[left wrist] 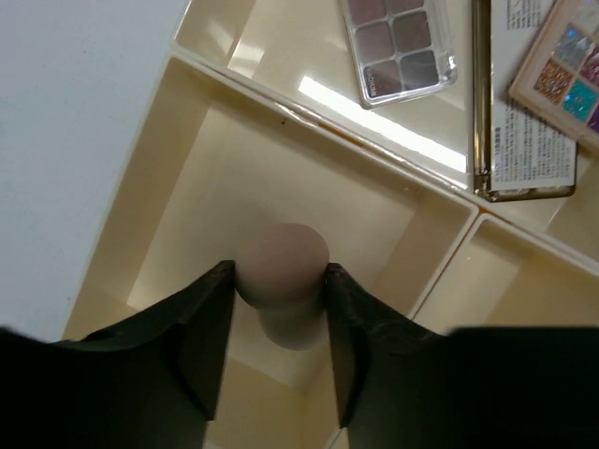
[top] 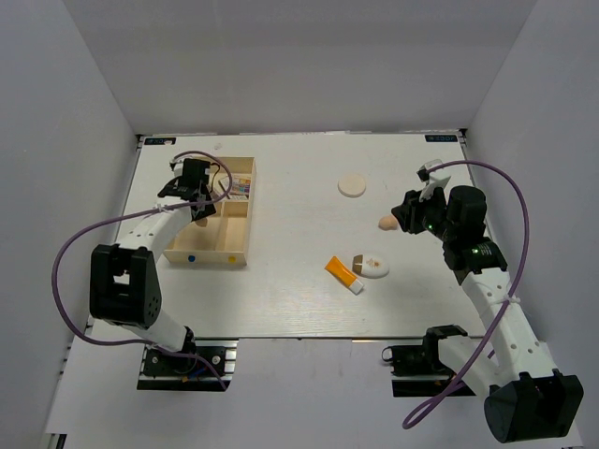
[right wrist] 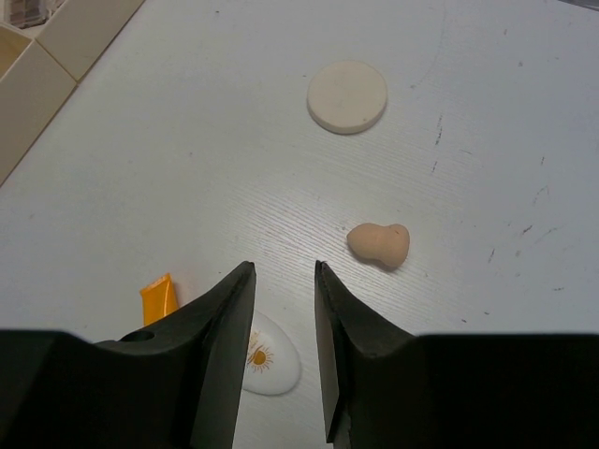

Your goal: Organize the makeup

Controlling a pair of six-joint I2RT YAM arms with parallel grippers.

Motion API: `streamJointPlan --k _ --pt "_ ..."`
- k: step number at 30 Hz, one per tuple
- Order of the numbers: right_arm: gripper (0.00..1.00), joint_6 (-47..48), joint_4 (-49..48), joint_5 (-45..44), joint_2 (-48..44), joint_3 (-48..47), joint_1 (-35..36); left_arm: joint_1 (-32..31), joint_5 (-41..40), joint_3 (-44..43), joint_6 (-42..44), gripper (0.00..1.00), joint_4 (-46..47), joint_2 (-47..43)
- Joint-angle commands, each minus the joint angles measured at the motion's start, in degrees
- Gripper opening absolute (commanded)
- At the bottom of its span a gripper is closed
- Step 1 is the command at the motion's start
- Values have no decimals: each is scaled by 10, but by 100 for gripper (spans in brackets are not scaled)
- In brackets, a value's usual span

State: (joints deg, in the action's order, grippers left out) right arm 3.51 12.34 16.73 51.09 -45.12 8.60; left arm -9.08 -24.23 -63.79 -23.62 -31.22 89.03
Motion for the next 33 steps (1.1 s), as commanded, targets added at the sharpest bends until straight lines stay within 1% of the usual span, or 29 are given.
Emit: streamJointPlan --k 1,2,5,7,9,11,14,15,17,18,19,20,21,22,24,25,26,27,28,30,33 --pt "38 -2 -6 9 -8 -13 0 4 -8 8 -13 58 3 -30" --pt "41 -3 -6 9 -6 -13 -1 4 -6 10 -15 68 5 -32" --pt "49 2 -6 13 -5 -13 0 4 10 13 -19 77 7 -47" --pt "52 4 -3 15 3 -13 -1 4 23 9 -20 80 7 -61" --pt "53 6 1 16 9 -15 -1 4 37 4 -25 83 4 -75" --pt "54 10 2 16 20 -17 0 4 53 4 -32 84 5 -90" --pt "59 22 2 13 37 -22 0 -10 90 17 -35 85 27 -133" --pt "62 29 5 13 47 -33 2 -10 140 27 -36 84 46 -148" --pt "65 56 23 7 85 -50 2 -10 205 53 -34 83 82 -191" --pt "66 66 29 5 100 -58 2 -10 238 87 -32 83 102 -206" --pt "70 76 34 -5 131 -74 1 -10 312 106 -24 82 140 -222" --pt "71 94 37 -8 148 -82 2 -10 340 124 -24 81 162 -246" --pt "75 103 39 -10 163 -89 -1 -10 364 154 -23 81 178 -257" --pt "76 111 39 -13 194 -103 -1 -10 397 166 -26 81 200 -265" --pt "80 128 38 -18 228 -116 -1 -15 416 188 -31 81 219 -285" --pt "81 133 37 -21 262 -124 -1 -16 429 193 -38 81 223 -289" --pt "82 140 42 -22 284 -144 1 -16 450 196 -40 81 229 -300" --pt "85 143 47 -24 324 -159 2 -16 459 196 -40 81 233 -307" --pt "86 146 55 -30 342 -187 3 -16 465 198 -41 81 236 -314" --pt "88 148 72 -42 402 -213 1 -16 472 193 -40 81 231 -330" --pt "88 147 71 -67 452 -240 3 -16 479 198 -44 82 235 -361"
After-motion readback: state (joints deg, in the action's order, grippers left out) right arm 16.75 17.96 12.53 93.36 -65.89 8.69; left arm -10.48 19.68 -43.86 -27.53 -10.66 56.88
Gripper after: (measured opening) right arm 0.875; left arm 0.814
